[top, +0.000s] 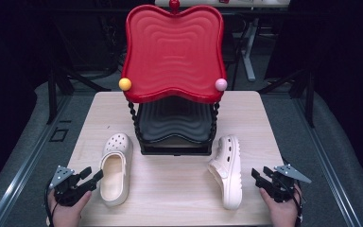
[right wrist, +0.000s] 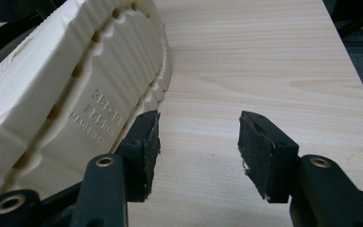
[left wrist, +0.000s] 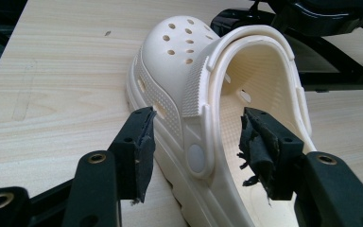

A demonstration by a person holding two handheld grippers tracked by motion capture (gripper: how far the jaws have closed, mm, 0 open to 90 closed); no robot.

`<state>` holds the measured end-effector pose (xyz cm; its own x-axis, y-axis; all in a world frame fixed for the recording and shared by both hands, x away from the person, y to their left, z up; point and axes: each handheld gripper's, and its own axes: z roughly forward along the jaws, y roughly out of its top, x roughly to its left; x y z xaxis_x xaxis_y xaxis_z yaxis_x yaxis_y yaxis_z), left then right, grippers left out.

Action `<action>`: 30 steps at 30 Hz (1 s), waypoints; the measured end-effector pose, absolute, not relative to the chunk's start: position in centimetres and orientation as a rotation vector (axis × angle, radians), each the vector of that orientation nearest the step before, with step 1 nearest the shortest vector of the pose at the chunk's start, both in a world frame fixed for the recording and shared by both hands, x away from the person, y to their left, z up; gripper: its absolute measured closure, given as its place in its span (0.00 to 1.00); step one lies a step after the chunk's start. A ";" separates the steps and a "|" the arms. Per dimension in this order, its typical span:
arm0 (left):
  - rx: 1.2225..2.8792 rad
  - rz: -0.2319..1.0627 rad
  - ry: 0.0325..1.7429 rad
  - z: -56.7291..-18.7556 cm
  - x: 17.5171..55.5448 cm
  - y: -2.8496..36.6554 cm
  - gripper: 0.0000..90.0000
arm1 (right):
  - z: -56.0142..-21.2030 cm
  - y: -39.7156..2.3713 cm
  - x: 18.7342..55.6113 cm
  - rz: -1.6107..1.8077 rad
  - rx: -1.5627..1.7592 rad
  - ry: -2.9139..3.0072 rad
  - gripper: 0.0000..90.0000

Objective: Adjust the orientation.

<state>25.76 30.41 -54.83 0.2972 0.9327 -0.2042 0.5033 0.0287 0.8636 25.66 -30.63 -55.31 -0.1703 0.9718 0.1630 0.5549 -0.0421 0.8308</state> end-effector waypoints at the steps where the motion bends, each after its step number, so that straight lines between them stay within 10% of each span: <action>1: 1.613 0.567 1.340 -54.8 25.8 30.4 0.51 | -55.4 -30.8 25.7 1.114 1.618 1.750 0.53; 30: 1.723 0.655 1.354 -52.9 28.1 28.1 0.65 | -54.7 -30.3 24.9 1.122 1.579 1.727 0.56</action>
